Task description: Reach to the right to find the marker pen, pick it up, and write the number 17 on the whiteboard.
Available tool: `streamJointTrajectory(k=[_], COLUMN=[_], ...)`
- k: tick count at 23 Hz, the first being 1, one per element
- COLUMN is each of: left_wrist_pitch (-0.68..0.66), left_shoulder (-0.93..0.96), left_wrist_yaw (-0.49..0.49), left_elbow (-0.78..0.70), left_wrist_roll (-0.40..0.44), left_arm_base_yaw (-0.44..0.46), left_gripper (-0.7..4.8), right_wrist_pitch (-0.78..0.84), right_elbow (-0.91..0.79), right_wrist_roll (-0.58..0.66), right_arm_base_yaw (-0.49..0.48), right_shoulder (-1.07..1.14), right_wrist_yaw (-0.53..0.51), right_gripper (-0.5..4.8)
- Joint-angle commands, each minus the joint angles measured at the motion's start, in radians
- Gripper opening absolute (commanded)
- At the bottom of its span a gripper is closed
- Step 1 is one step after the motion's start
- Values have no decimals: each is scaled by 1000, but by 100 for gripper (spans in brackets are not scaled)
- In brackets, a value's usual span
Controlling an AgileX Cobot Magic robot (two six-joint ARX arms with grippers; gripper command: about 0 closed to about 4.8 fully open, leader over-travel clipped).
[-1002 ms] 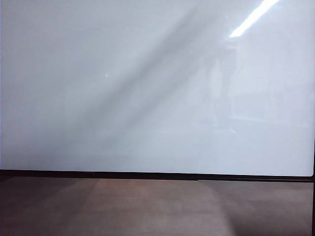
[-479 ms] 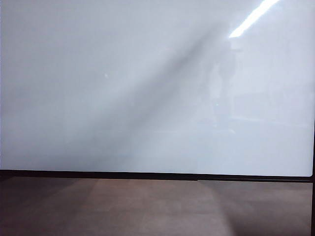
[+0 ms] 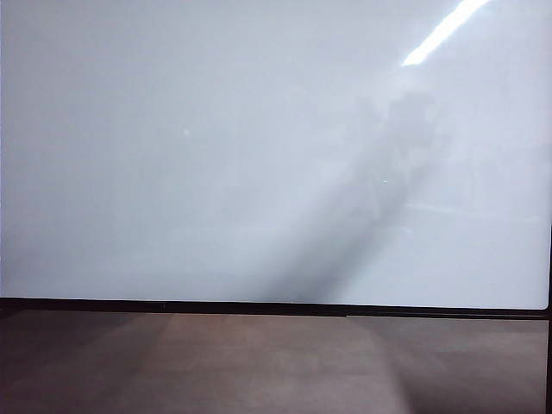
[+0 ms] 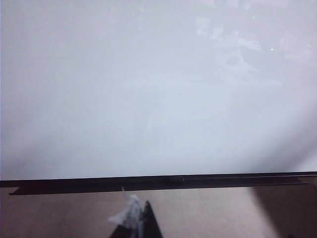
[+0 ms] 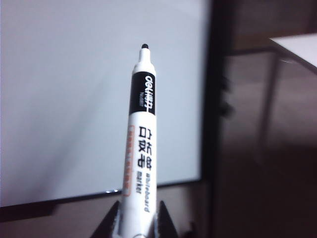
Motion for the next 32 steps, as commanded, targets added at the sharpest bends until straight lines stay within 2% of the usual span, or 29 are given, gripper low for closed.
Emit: streamJointTrajectory(k=[1, 6, 11, 32], left_wrist_pitch=[8, 8, 8, 8], left_shoulder=[1, 1, 1, 1], left_wrist_yaw=[0, 0, 0, 0], left_elbow=[1, 1, 1, 1], left_wrist_roll=[-3, -3, -3, -3], left_arm_base_yaw=[1, 1, 1, 1], left_gripper=[-5, -5, -5, -5], right_wrist_pitch=[14, 14, 14, 47], right_elbow=[-115, -263, -318, -331], right_wrist_roll=[42, 60, 64, -26], right_arm_base_yaw=[-73, -146, -159, -68], right_shoulder=[-124, -283, -346, -346], right_wrist_yaw=[-14, -88, -137, -98], right_gripper=[-6, -6, -6, -6])
